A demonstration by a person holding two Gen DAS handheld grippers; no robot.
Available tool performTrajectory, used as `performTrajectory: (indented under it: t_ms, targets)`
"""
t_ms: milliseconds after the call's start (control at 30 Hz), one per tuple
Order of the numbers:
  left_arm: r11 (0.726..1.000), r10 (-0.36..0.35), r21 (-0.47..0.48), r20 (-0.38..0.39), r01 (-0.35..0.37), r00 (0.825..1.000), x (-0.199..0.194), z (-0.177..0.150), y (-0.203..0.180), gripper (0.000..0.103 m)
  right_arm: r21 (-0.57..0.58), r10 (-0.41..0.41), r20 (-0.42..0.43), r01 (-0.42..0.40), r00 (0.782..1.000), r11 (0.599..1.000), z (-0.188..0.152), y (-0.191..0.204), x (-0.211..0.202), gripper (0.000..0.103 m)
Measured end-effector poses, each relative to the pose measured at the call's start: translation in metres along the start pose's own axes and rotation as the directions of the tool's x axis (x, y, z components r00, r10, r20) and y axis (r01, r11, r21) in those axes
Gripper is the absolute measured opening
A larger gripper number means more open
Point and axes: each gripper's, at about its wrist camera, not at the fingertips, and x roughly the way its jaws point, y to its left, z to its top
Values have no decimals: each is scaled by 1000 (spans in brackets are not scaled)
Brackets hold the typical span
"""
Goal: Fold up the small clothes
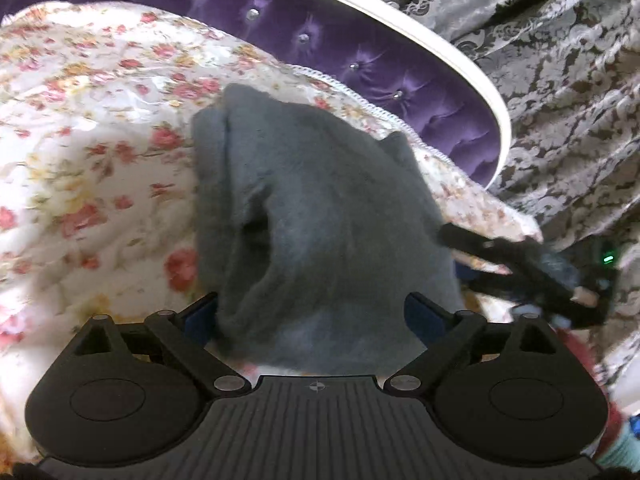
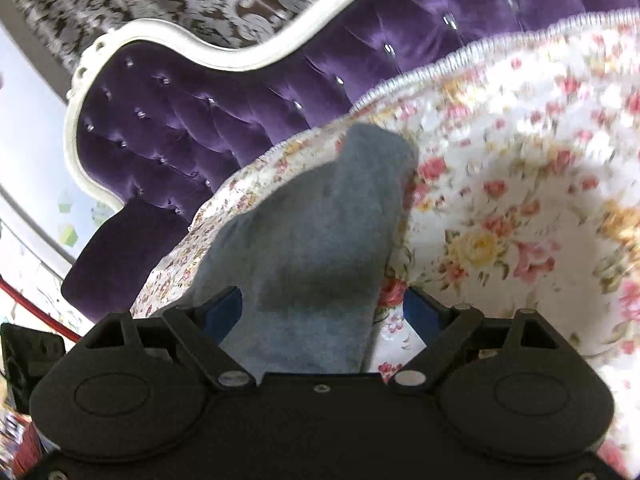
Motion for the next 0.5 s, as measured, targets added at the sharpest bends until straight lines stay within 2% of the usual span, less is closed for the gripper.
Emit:
performTrajectory:
  t_ms: [167, 400, 467, 500]
  targets:
    - [995, -64, -73, 17, 65, 998, 12, 8, 4, 96, 36, 94, -8, -94, 996, 995, 10, -2, 18, 91]
    - [983, -120, -134, 29, 123, 992, 29, 20, 6, 96, 31, 136, -27, -135, 990, 990, 22, 6, 46, 99]
    - [978, -136, -156, 29, 138, 990, 28, 20, 8, 94, 36, 135, -32, -134, 990, 990, 23, 7, 46, 99]
    - [973, -149, -175, 27, 151, 988, 28, 19, 11, 85, 39, 141, -33, -140, 989, 989, 22, 6, 44, 99]
